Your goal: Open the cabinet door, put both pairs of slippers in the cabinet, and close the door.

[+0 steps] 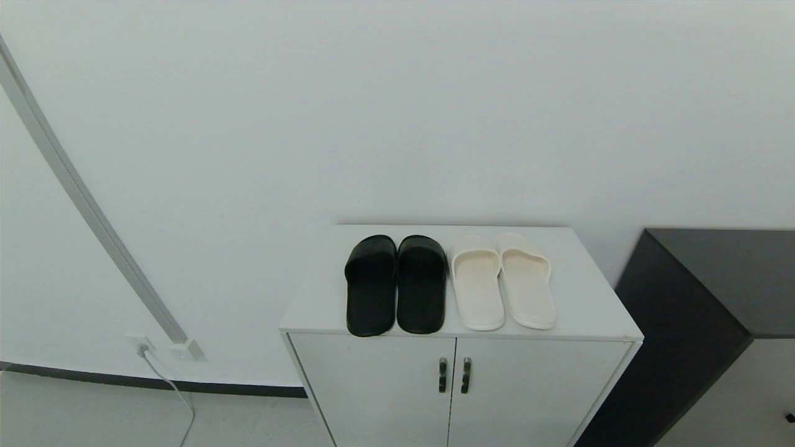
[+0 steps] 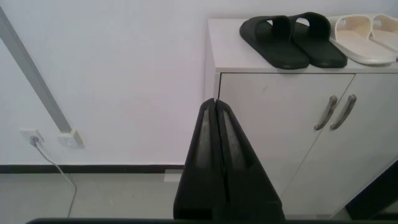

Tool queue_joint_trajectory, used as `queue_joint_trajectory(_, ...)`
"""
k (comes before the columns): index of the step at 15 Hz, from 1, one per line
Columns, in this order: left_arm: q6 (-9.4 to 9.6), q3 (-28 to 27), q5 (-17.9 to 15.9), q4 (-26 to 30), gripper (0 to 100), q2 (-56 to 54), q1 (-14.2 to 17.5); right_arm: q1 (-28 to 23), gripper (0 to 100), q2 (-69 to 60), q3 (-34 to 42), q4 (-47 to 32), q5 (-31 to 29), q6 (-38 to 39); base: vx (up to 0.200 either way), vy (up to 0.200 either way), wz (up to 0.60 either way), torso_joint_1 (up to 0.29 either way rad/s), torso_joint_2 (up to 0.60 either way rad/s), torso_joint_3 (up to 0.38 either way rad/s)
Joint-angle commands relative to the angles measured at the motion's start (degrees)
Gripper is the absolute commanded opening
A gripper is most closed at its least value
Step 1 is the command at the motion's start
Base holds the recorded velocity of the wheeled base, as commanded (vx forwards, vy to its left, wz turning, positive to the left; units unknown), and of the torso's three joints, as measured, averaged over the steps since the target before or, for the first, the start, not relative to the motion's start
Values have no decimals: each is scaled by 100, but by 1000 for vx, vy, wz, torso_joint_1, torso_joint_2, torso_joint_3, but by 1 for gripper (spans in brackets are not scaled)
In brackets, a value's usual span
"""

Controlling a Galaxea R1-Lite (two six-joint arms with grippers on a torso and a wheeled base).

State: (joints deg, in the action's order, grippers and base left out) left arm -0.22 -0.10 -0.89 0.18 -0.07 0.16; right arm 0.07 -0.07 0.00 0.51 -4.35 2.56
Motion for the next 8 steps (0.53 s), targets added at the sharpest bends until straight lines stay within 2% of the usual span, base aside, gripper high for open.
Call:
queue_joint_trajectory(1,-4,1,1,-1,0,7,2,10,100,95,-422,204,-4,52,0,0,0,0,0,0)
queue_joint_trajectory(2,-4,1,1,-1,0,7,2,28,100,333,-976,177,5,219,0,0,0,0,0,0)
queue_joint_trajectory(3,-4,1,1,-1,0,7,2,28,100,763,-1230,-227,207,219,0,0,0,0,0,0)
queue_joint_trajectory(5,4,1,1,-1,0,7,2,10,100,1809,-1090,-306,927,78,0,0,0,0,0,0)
queue_joint_trajectory(6,4,1,10,-1,0,7,2,63,100,2424,-1116,-16,1112,166,0,0,0,0,0,0)
queue_joint_trajectory(8,4,1,10,-1,0,7,2,388,100,4050,-1345,1109,1270,245,0,0,0,0,0,0)
